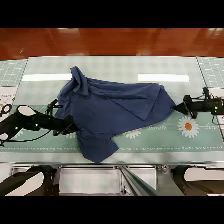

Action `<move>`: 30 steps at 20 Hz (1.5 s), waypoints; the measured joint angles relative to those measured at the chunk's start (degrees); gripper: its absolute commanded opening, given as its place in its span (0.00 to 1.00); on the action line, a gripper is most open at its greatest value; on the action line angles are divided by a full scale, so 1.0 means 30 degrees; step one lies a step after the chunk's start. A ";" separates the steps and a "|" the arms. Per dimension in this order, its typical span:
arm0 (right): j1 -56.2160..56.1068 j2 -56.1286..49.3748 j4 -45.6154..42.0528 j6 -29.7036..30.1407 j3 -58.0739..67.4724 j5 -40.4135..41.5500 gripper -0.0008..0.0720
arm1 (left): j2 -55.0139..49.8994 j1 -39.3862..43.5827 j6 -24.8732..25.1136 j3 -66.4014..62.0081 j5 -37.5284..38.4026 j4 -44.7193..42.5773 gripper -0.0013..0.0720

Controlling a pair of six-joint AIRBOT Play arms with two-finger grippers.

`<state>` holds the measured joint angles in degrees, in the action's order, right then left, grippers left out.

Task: Fold the shirts.

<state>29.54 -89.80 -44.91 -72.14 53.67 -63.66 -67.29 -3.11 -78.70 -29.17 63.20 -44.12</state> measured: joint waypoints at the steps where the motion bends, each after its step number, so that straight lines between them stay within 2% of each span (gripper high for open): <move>1: -0.0488 -0.0117 0.0204 0.0146 0.0699 -0.0335 0.04 | 0.0000 -0.0029 0.0066 -0.0248 -0.0044 0.0015 0.04; 4: -0.1639 -0.0058 0.0423 0.0277 0.3563 -0.1486 0.04 | 0.0029 -0.0175 0.0189 -0.2047 0.0131 0.0095 0.04; 8: -0.2346 0.1792 0.0605 -0.0204 0.8655 -0.2433 0.04 | 0.0801 -0.0357 0.0306 -0.7614 0.0933 0.0423 0.04; 14: -0.2557 0.6696 0.0204 -0.1086 1.5839 -0.0750 0.04 | 0.2178 -0.0415 0.0364 -1.9161 0.0772 0.0729 0.04; 19: -0.2594 1.1548 -0.2215 -0.1902 1.8469 0.0714 0.04 | 0.3220 -0.0415 0.0357 -2.6323 0.0408 0.0197 0.04; 25: -0.2586 1.6757 -0.7067 -0.3235 1.9096 0.0379 0.04 | 0.7067 -0.0415 -0.0080 -2.8756 0.0233 -0.3104 0.04; 28: -0.2594 1.8207 -0.8808 -0.3891 1.9132 -0.1785 0.04 | 0.9012 -0.0415 -0.0801 -2.8829 0.0903 -0.5413 0.04; 30: -0.2586 1.8673 -0.9209 -0.4138 1.9016 -0.3344 0.04 | 0.9770 -0.0415 -0.1326 -2.8268 0.2317 -0.6645 0.04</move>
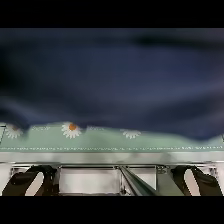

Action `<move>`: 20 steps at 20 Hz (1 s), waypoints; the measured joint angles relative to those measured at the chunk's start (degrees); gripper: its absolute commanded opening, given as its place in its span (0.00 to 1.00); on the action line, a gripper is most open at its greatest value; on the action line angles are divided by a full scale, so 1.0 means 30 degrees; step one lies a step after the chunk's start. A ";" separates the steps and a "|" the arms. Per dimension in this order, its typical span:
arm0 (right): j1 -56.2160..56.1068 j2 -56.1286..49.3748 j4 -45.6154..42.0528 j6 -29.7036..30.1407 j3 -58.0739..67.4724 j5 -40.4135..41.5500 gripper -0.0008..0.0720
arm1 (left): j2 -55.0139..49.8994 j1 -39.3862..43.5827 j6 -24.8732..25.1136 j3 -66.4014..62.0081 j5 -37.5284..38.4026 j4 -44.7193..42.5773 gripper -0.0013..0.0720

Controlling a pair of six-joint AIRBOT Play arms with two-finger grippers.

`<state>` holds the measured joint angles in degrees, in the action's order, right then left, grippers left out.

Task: Fold the shirts.

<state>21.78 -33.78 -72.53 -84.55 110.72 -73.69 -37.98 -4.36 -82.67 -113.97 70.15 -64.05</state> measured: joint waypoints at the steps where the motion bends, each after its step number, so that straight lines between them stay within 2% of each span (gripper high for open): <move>1: 0.0000 0.0124 -0.0138 -0.0109 -0.0233 -0.0699 0.04 | 0.0240 0.0000 -0.0277 0.0525 0.0721 -0.0364 0.04; 4: -0.0007 0.0335 0.0029 -0.0182 -0.1880 -0.1872 0.04 | 0.0495 0.0000 -0.0816 0.3075 0.2106 -0.1144 0.04; 7: 0.0000 -0.0066 0.1435 0.0430 -0.5151 -0.2098 0.04 | 0.0036 0.0000 -0.1042 0.6652 0.1617 -0.1450 0.04; 13: -0.0029 -0.4524 0.5450 0.3147 -1.1176 0.0590 0.04 | -0.4218 0.0036 -0.1173 1.1657 -0.2426 -0.1137 0.04; 16: -0.0029 -0.8510 0.7060 0.4422 -1.1876 0.2528 0.04 | -0.7759 0.0036 -0.1180 1.2437 -0.5151 -0.0648 0.04; 20: -0.0109 -1.3981 0.8692 0.5151 -1.0630 0.4000 0.04 | -1.2116 0.0044 -0.1180 1.2772 -0.9413 0.0539 0.04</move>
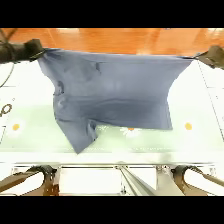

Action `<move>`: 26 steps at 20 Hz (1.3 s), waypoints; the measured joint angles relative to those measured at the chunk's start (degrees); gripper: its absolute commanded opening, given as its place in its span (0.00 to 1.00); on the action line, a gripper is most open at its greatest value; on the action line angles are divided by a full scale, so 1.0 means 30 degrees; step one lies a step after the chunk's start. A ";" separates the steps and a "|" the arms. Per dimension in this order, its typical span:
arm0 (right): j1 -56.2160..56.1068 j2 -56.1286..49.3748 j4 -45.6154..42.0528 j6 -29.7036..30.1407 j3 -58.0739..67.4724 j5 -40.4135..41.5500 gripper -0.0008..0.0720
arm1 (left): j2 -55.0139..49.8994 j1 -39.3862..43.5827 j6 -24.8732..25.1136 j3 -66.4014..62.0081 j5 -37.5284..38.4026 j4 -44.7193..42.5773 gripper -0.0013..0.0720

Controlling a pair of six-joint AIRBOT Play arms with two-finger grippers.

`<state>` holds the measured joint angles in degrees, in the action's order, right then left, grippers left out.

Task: Fold the shirts.

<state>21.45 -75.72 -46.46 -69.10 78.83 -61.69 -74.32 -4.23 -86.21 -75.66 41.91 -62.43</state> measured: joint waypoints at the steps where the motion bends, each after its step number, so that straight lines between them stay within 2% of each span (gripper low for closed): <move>1: -0.0058 -0.1246 0.0124 -0.0022 0.0568 0.0153 0.04 | -0.0882 0.0000 -0.0007 0.0029 -0.1020 0.0270 0.04; 4: -0.0525 -0.4386 0.0291 -0.0430 0.2353 0.0270 0.04 | -0.3169 0.0029 -0.0007 -0.0146 -0.3133 0.1056 0.04; 7: -0.1188 -0.6382 0.0255 -0.0903 0.3563 0.0765 0.04 | -0.4932 0.0160 -0.0029 -0.0743 -0.4051 0.1362 0.04; 13: -0.1880 -0.8102 0.0197 -0.1443 0.4306 0.1574 0.04 | -0.6776 0.0240 0.0007 -0.2018 -0.3512 0.1617 0.04; 16: -0.1938 -0.8306 -0.0109 -0.1508 0.4401 0.1115 0.04 | -0.7023 0.0102 0.0401 -0.2244 -0.1625 0.1632 0.04; 22: -0.2244 -0.8859 -0.2878 -0.1829 0.4415 -0.2091 0.04 | -0.7176 -0.0474 0.2208 -0.1989 0.5122 0.0561 0.04; 26: -0.2433 -0.9347 -0.3745 -0.2463 0.4415 -0.3519 0.05 | -0.7206 -0.0612 0.2557 -0.1348 0.7242 0.0109 0.04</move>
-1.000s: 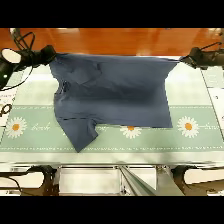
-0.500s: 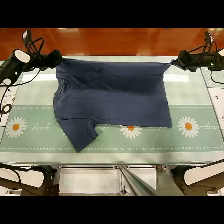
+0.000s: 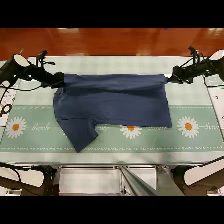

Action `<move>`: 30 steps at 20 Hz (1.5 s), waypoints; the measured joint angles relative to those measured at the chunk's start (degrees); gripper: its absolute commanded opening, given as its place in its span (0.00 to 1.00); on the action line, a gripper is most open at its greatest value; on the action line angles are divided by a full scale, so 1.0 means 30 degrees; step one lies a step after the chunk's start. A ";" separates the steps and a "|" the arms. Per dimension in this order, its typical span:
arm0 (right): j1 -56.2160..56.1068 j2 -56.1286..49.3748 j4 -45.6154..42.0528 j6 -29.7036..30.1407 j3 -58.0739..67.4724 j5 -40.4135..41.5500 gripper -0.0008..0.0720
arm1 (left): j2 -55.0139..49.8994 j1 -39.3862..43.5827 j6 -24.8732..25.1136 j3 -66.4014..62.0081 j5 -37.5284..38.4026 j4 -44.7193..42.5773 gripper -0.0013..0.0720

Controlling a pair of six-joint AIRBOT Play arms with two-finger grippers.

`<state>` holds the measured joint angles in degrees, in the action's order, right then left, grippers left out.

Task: Fold the shirts.

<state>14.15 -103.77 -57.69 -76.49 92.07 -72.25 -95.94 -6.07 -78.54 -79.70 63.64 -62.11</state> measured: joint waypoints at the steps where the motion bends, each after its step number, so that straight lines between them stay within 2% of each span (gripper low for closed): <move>1: -0.0066 -0.0058 -0.0146 -0.0146 0.0007 -0.0117 0.18 | -0.0022 0.0000 0.0044 0.0102 0.0291 -0.0029 0.04; 2: -0.0124 -0.0102 -0.0226 -0.0364 0.0007 -0.0255 0.58 | -0.0058 0.0022 0.0066 0.0189 0.0481 -0.0109 0.06; 3: -0.0160 -0.0124 -0.0335 -0.0554 0.0007 -0.0415 0.57 | -0.0073 0.0022 0.0102 0.0226 0.0699 -0.0138 0.29; 4: -0.0160 -0.0117 -0.0379 -0.0787 0.0007 -0.0554 0.57 | -0.0095 -0.0007 0.0095 0.0219 0.0969 -0.0168 0.73; 10: 0.1617 0.1982 -0.1778 -0.1668 -0.0415 -0.3220 0.57 | 0.0823 -0.1508 -0.0197 -0.0998 0.5122 -0.0299 0.71; 13: 0.3191 0.4430 -0.2601 -0.1836 -0.3599 -0.3169 0.57 | 0.3169 -0.2739 -0.0197 0.0831 0.5850 -0.0284 0.71; 15: 0.4299 0.6521 -0.2477 -0.1661 -0.7555 -0.2055 0.57 | 0.5217 -0.3876 -0.0379 0.3461 0.5595 -0.0299 0.71; 18: 0.5697 0.9537 -0.0918 -0.0051 -1.3340 -0.0211 0.57 | 0.8342 -0.5814 -0.1603 0.8393 0.4284 0.0313 0.71; 21: 0.6426 1.2021 0.0576 0.1020 -1.7223 0.1523 0.57 | 1.0411 -0.7074 -0.2164 1.2801 0.2820 0.1443 0.71; 25: 0.6747 1.3333 0.1428 0.1574 -1.9059 0.2259 0.57 | 1.0746 -0.6965 -0.2040 1.5861 0.1319 0.2769 0.71; 30: 0.6849 1.3726 0.2164 0.1792 -1.9620 0.2368 0.57 | 0.9398 -0.5202 -0.1297 1.6888 -0.0233 0.4991 0.71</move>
<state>34.70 -62.59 -51.20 -71.11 33.21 -65.14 -67.75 -21.67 -82.43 -29.04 62.94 -47.13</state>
